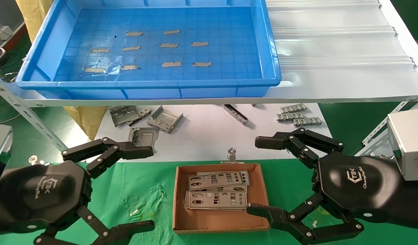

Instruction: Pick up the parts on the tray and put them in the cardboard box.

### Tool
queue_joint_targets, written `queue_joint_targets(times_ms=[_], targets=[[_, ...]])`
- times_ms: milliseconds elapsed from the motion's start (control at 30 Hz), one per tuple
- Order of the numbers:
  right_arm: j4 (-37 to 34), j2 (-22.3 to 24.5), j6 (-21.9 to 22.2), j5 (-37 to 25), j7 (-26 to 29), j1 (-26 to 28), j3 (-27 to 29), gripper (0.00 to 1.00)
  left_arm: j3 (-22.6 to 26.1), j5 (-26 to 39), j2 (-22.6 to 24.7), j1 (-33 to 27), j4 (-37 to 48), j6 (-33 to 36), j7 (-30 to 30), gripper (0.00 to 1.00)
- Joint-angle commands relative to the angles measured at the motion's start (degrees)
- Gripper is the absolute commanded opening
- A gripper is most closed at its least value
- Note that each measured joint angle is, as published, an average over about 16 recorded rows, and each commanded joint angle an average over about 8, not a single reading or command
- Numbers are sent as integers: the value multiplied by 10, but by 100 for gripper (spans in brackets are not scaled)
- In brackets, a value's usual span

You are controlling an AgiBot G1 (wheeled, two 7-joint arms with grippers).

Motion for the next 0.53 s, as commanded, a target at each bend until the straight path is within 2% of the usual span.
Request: queue_joint_targets(times_ms=[33,533], targets=[[0,0,0,0,0,0,0,100,0,0,0,0,0,0,0,100],[0,0,0,0,0,0,0,100,0,0,0,0,0,0,0,100]])
